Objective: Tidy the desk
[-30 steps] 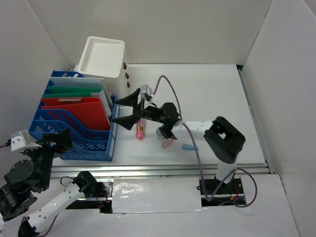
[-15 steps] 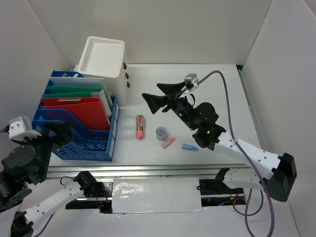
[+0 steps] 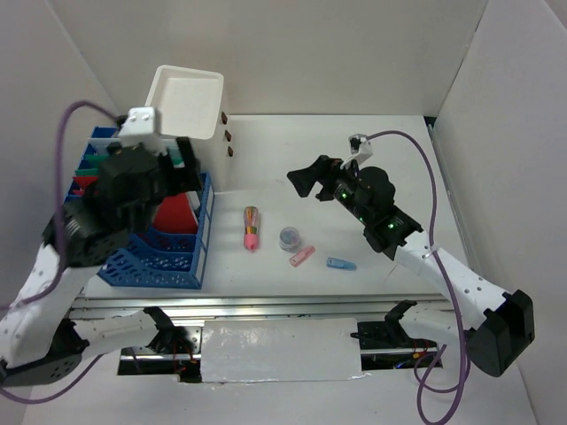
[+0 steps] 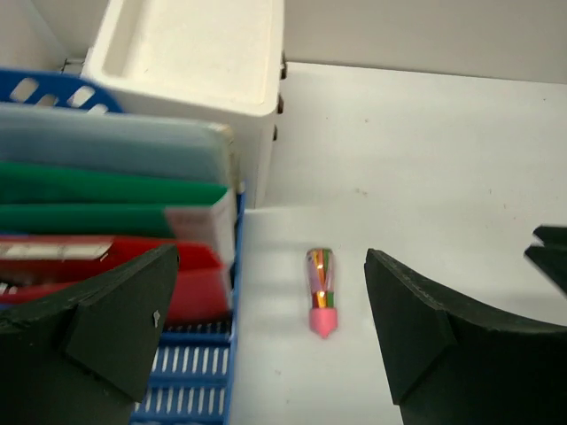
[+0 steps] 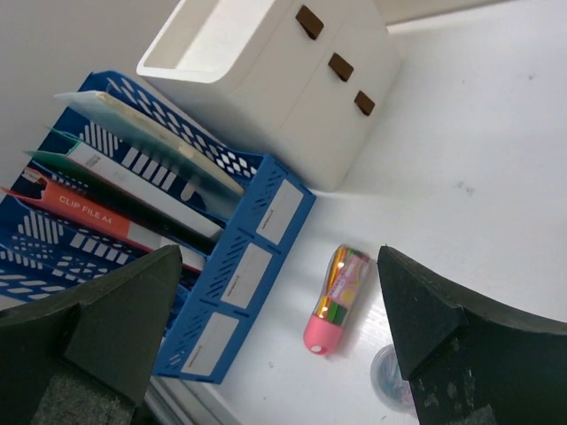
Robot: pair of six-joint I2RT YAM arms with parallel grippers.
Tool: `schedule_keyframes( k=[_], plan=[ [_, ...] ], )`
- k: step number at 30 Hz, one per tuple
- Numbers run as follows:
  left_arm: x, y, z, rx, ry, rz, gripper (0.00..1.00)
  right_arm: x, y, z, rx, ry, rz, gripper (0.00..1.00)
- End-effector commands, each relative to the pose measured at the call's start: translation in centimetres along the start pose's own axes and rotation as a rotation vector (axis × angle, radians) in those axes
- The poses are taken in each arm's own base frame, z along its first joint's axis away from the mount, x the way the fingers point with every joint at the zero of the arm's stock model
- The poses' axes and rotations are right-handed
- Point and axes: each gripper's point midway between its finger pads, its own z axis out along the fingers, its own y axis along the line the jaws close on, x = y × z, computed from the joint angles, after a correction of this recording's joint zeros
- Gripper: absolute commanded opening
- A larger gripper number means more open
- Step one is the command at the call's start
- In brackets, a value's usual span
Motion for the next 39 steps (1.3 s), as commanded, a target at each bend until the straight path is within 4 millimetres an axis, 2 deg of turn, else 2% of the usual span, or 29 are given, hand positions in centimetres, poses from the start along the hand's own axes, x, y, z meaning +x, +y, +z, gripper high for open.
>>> schedule_keyframes(
  k=[1,4,8,10,11,12,13,14,15,16,17,18,19,21,22,24,25,26,27,28,29,31,32,33,34,35,36,37,39],
  plan=[
    [-2.5,-3.0,2.9,0.026,-0.064,0.065,1.00,1.0,0.6,-0.5,-0.032,0.053,0.074,1.00],
    [-4.0,-6.9,5.3,0.138,-0.098,0.112,0.99,0.9,-0.3,-0.5,0.025,0.042,0.086,1.00],
    [-2.9,-12.4,8.7,0.310,-0.014,0.149,1.00,-1.1,-3.5,-1.9,0.221,-0.041,0.138,1.00],
    [-3.8,-13.3,9.8,0.308,0.000,0.121,0.99,-2.0,-5.7,-2.8,0.310,-0.095,0.185,1.00],
    [-1.5,-13.7,12.1,0.270,0.083,0.125,1.00,-2.5,-5.6,-3.1,0.293,-0.100,0.181,1.00],
    [-1.7,-12.4,13.7,0.222,0.102,0.106,0.99,-3.0,-6.3,-3.1,0.298,-0.100,0.172,1.00],
    [-3.9,-12.7,13.8,0.265,0.086,0.045,1.00,-3.6,-6.1,-2.9,0.287,-0.081,0.141,1.00],
    [-2.3,-12.8,16.7,0.255,0.152,0.034,0.99,-2.9,-6.7,-1.9,0.298,-0.033,0.133,1.00],
    [-2.5,-10.0,18.6,0.200,0.184,-0.003,0.99,-2.7,-6.8,-1.3,0.281,0.004,0.132,1.00],
    [-4.9,-9.5,18.8,0.211,0.141,-0.046,0.99,-3.5,-6.5,-0.5,0.247,0.003,0.123,1.00],
    [-4.0,-9.2,20.6,0.203,0.174,-0.069,1.00,-2.6,-6.8,0.9,0.219,0.044,0.130,1.00],
    [-4.9,-7.6,21.6,0.179,0.146,-0.096,1.00,-2.2,-5.9,1.6,0.144,0.074,0.140,1.00],
    [-4.1,-7.3,22.6,0.180,0.165,-0.101,1.00,-3.5,-5.3,2.8,0.075,0.028,0.159,1.00],
    [-4.4,-7.1,22.5,0.242,0.156,-0.109,1.00,-2.6,-5.3,5.2,-0.025,0.060,0.202,1.00],
    [-3.2,-7.5,23.4,0.269,0.159,-0.095,0.99,-3.9,-3.0,6.2,-0.154,0.032,0.226,1.00],
    [-4.7,-7.4,21.5,0.306,0.089,-0.069,0.99,-2.2,-3.9,9.6,-0.175,0.089,0.311,1.00],
    [-4.2,-7.3,21.7,0.305,0.079,-0.058,0.99,-4.1,-1.9,10.9,-0.273,0.073,0.303,1.00],
    [-5.2,-6.9,20.6,0.304,0.048,-0.039,0.99,-2.0,-3.5,13.4,-0.252,0.114,0.350,1.00],
    [-5.3,-6.5,20.5,0.286,0.042,-0.027,1.00,-2.0,-3.5,14.6,-0.263,0.112,0.414,1.00],
    [-5.5,-6.4,19.9,0.286,0.040,-0.007,1.00,-3.9,-2.1,15.7,-0.343,0.054,0.406,1.00],
    [-5.6,-6.3,19.6,0.286,0.041,-0.001,0.99,-1.9,-3.7,17.9,-0.328,0.078,0.449,1.00],
    [-4.9,-6.0,19.3,0.282,0.056,0.001,0.99,-3.7,-2.8,20.0,-0.390,0.035,0.512,1.00],
    [-6.1,-6.1,18.0,0.297,0.012,-0.012,1.00,-1.8,-4.5,21.9,-0.359,0.036,0.556,1.00],
    [-5.0,-5.9,17.9,0.296,0.033,-0.019,0.99,-3.5,-3.6,22.8,-0.397,0.000,0.582,1.00],
    [-5.7,-5.7,16.4,0.301,0.007,-0.043,1.00,-1.4,-5.2,24.7,-0.365,0.020,0.616,1.00],
    [-4.9,-5.5,16.4,0.291,0.023,-0.057,1.00,-2.9,-4.0,26.1,-0.382,0.006,0.630,0.99],
    [-4.5,-5.4,16.0,0.291,0.033,-0.079,1.00,-3.0,-3.9,27.0,-0.387,0.003,0.634,0.99],
    [-5.0,-4.6,15.0,0.260,0.007,-0.088,1.00,-0.8,-5.4,28.6,-0.361,0.027,0.653,0.99],
    [-3.4,-4.1,14.8,0.243,0.025,-0.104,1.00,-2.0,-3.8,30.3,-0.378,0.025,0.665,0.97]
  ],
)
